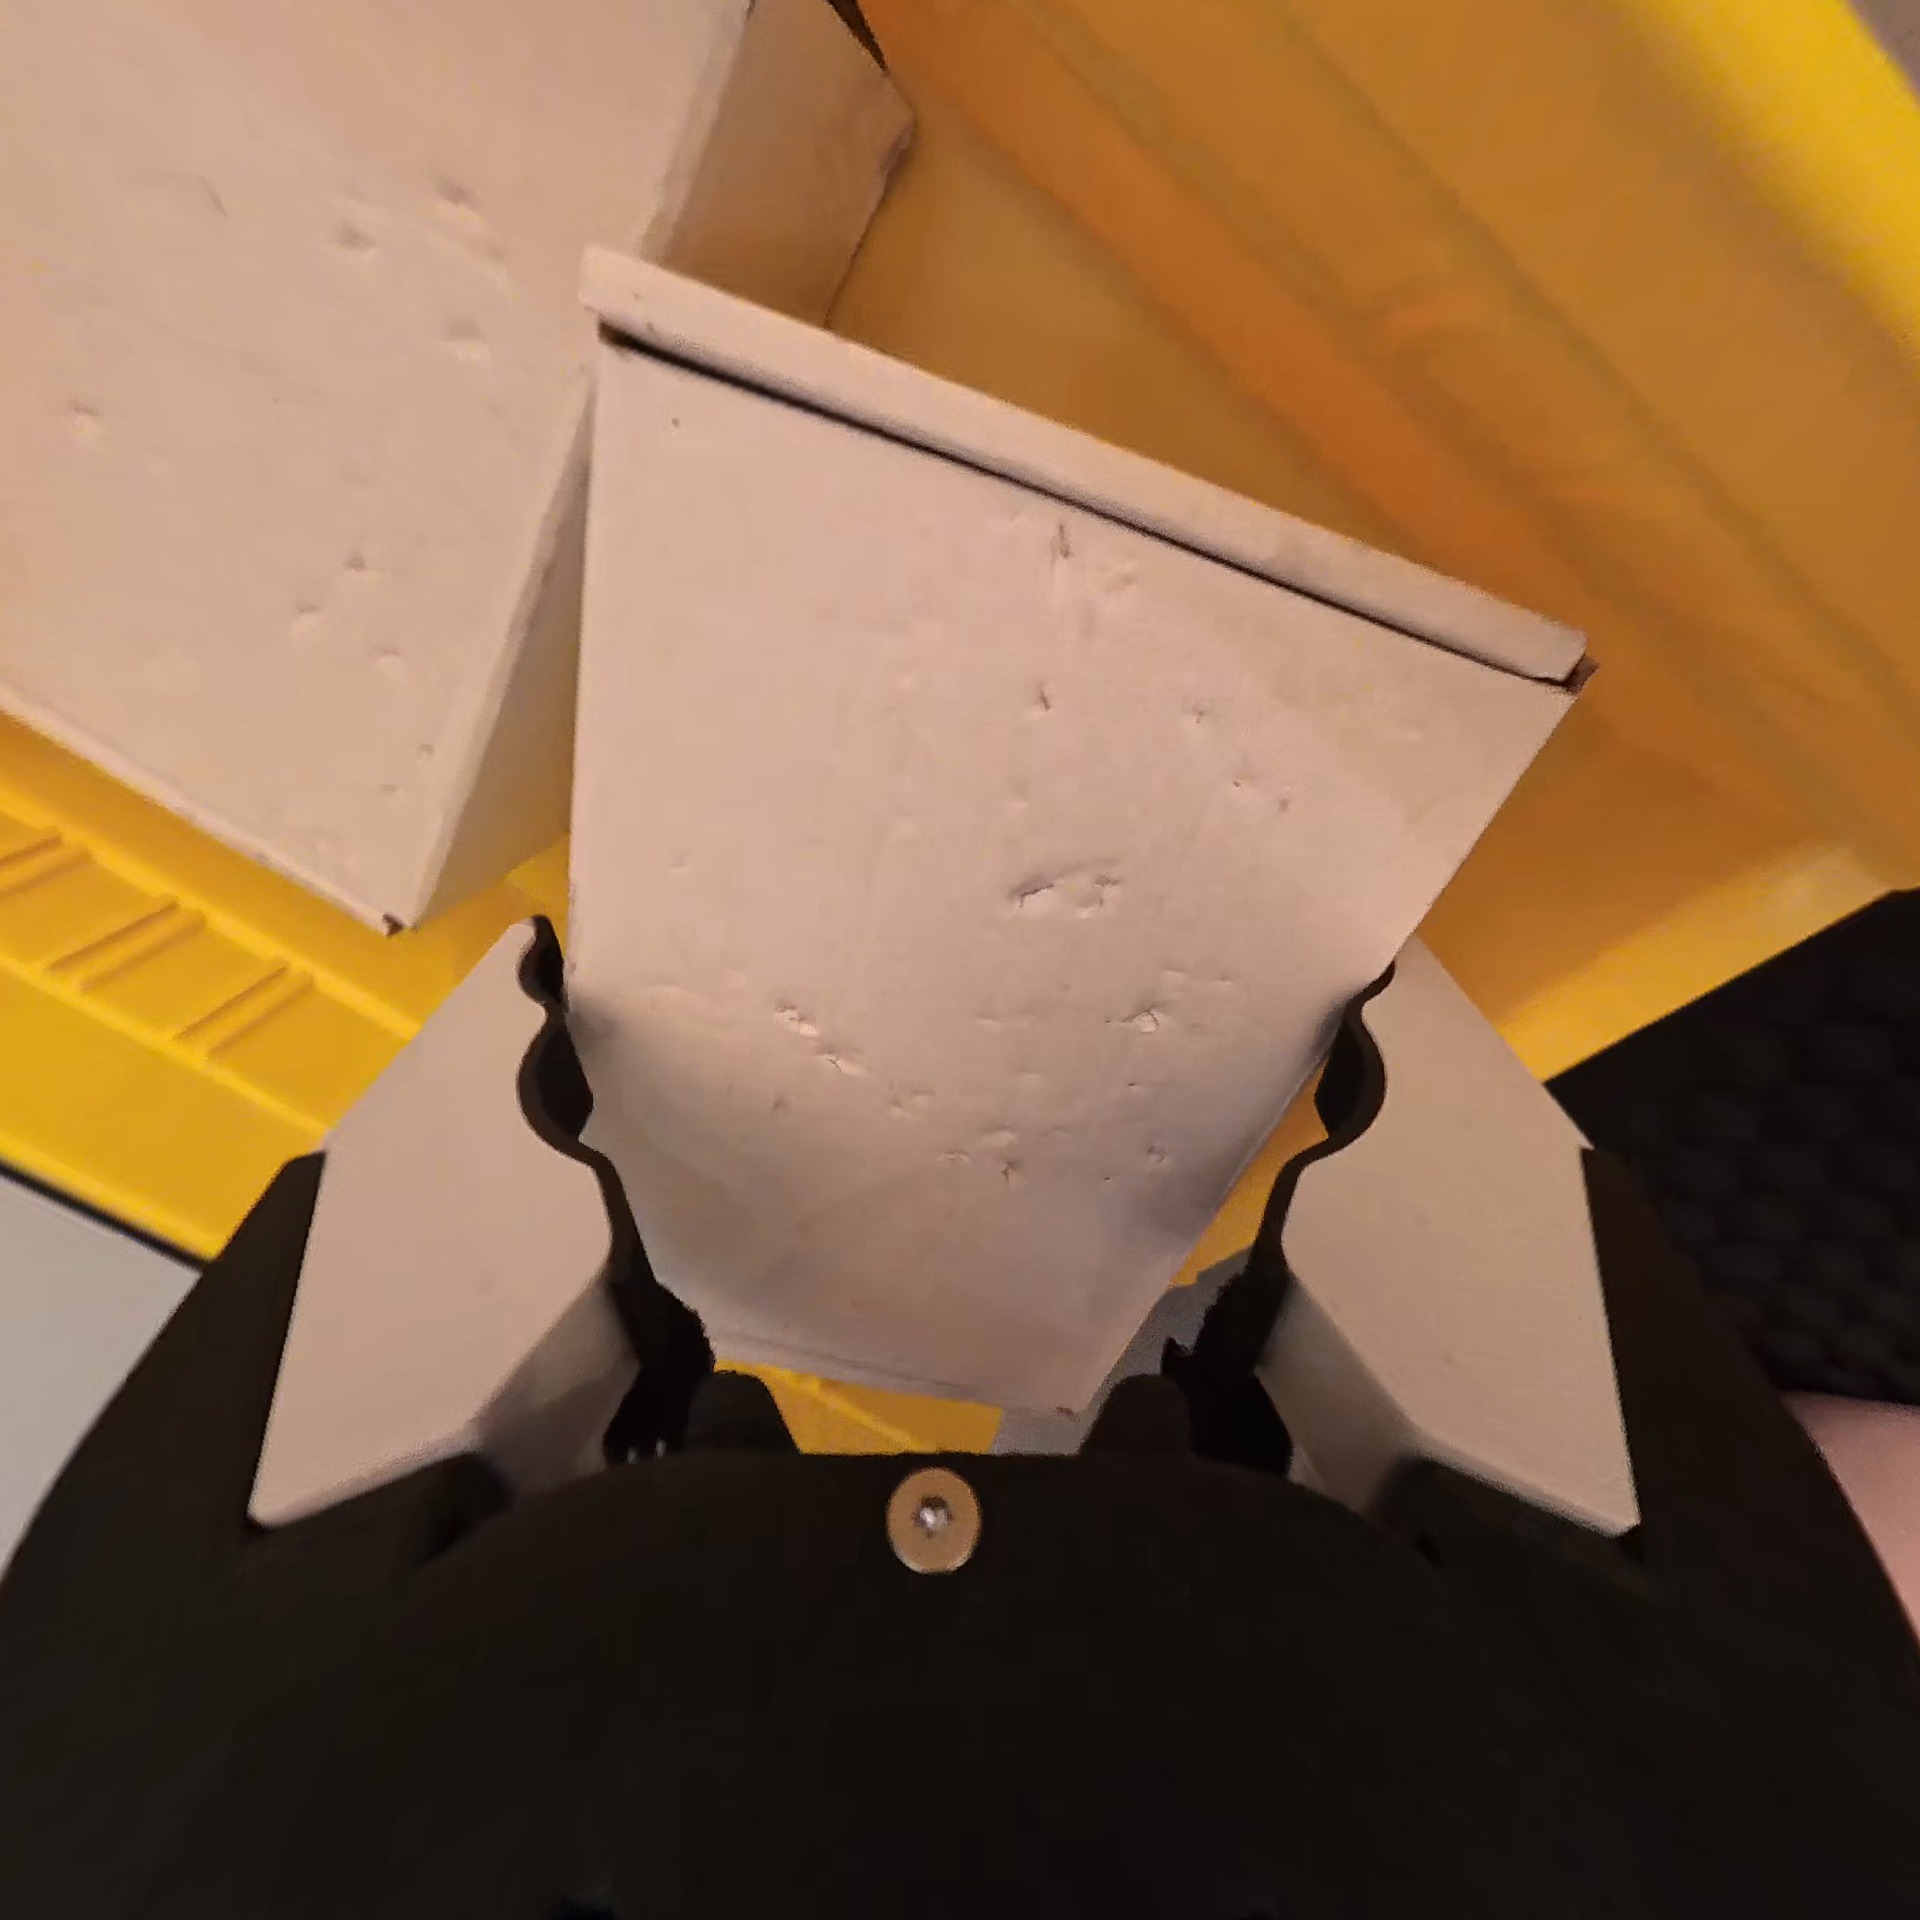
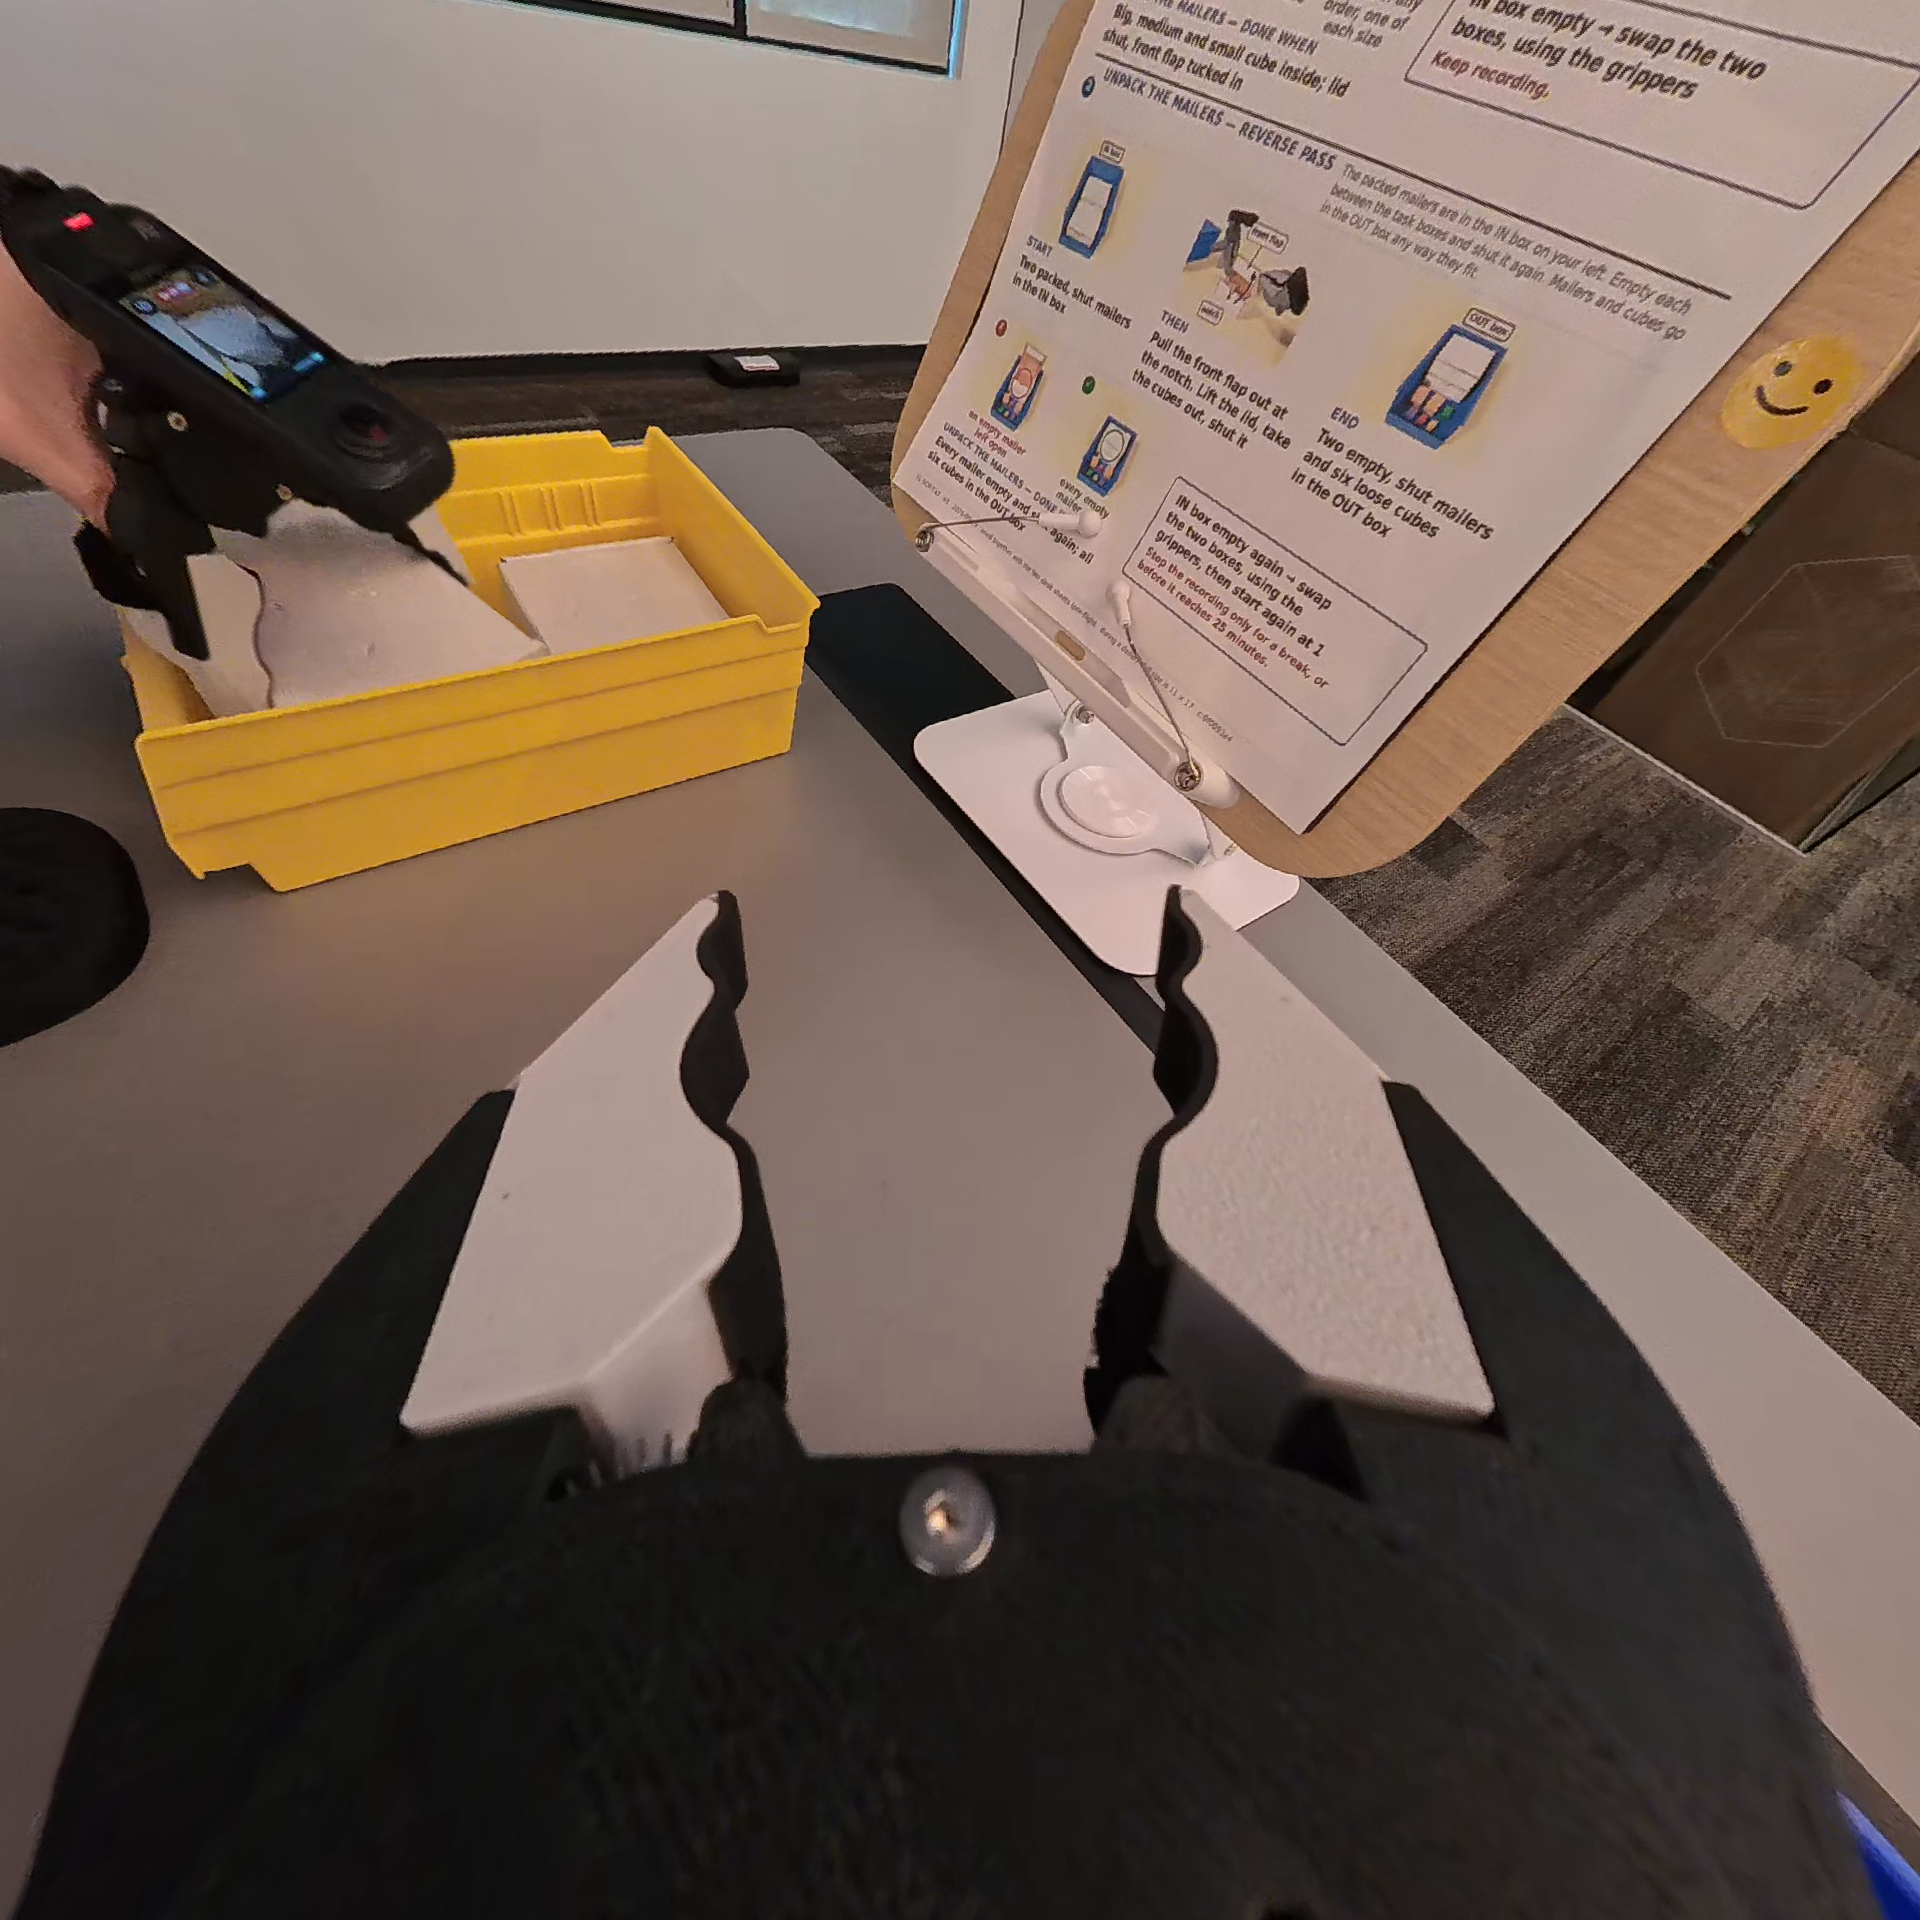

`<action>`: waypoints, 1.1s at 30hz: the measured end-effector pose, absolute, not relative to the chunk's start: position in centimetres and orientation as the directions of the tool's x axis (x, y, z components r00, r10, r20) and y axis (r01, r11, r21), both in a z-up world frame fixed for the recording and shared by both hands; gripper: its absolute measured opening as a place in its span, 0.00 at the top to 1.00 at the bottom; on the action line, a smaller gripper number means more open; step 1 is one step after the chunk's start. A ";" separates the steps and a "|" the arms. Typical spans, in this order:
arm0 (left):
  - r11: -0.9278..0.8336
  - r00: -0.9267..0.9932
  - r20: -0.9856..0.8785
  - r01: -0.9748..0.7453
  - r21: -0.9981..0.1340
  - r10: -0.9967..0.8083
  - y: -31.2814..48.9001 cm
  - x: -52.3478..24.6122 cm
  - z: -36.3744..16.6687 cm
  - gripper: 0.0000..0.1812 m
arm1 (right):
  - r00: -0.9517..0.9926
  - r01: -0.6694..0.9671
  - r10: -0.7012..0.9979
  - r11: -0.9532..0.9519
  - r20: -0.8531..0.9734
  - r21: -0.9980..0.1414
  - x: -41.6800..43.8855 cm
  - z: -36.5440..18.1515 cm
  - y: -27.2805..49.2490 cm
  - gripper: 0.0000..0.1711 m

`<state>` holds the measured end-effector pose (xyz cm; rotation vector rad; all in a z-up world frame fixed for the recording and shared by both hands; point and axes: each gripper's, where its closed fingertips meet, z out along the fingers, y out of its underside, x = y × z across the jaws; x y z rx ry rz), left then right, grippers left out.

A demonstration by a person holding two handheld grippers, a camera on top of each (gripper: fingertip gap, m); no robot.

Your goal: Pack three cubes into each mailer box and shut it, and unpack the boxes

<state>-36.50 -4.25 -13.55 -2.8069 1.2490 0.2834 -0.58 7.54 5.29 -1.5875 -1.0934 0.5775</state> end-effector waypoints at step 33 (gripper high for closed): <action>-0.705 0.672 -0.340 -0.709 -0.036 -0.658 -6.6 -36.8 -5.5 0.22 | 0.451 0.416 0.873 -0.023 0.185 -0.909 -0.7 3.9 7.8 0.53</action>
